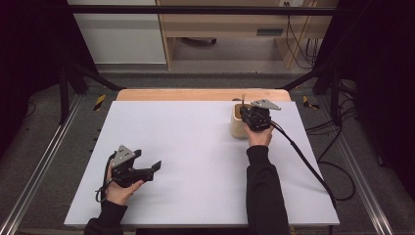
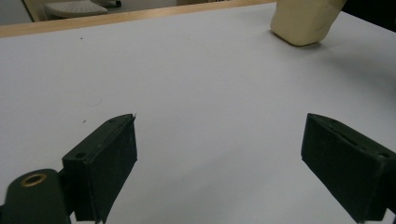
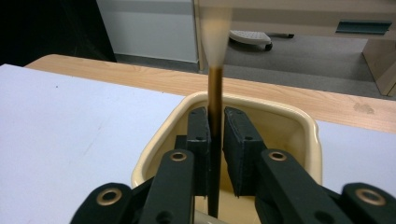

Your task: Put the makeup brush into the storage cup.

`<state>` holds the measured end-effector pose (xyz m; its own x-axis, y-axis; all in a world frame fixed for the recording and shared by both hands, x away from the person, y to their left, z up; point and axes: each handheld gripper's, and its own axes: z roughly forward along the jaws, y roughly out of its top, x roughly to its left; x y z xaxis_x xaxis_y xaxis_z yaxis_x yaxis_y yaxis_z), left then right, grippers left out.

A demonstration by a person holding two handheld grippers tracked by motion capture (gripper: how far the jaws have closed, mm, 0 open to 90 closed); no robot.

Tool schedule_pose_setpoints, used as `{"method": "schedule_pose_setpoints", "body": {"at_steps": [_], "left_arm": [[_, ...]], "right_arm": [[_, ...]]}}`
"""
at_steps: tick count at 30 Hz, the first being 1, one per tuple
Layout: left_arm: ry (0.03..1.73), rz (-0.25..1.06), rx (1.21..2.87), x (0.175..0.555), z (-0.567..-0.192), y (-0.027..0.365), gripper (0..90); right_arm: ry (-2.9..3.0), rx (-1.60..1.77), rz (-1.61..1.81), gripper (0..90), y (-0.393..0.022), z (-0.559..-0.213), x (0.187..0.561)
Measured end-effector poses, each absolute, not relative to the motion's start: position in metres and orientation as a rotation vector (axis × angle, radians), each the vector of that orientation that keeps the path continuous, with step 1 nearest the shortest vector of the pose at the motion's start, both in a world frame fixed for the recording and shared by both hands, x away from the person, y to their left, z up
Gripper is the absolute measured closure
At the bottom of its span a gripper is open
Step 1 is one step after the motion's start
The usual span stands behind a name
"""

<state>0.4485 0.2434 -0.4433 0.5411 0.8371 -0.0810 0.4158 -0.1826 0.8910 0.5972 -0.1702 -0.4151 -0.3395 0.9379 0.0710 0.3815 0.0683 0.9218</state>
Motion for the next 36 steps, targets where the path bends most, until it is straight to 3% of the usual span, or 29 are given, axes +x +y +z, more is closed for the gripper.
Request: {"method": "schedule_pose_setpoints", "body": {"at_steps": [11, 27, 36], "left_arm": [[1.041, 0.539, 1.798, 0.448, -0.443, 0.244, 10.0], [1.043, 0.547, 1.797, 0.448, -0.443, 0.244, 9.8], [1.045, 0.552, 1.792, 0.447, -0.441, 0.246, 9.4]], "right_arm": [[1.779, 1.269, 1.258, 70.0, -0.172, -0.408, 0.584], [1.816, 1.160, 1.318, 29.5, -0.182, -0.392, 0.524], [1.851, 1.127, 1.338, 19.6, -0.187, -0.391, 0.496]]}}
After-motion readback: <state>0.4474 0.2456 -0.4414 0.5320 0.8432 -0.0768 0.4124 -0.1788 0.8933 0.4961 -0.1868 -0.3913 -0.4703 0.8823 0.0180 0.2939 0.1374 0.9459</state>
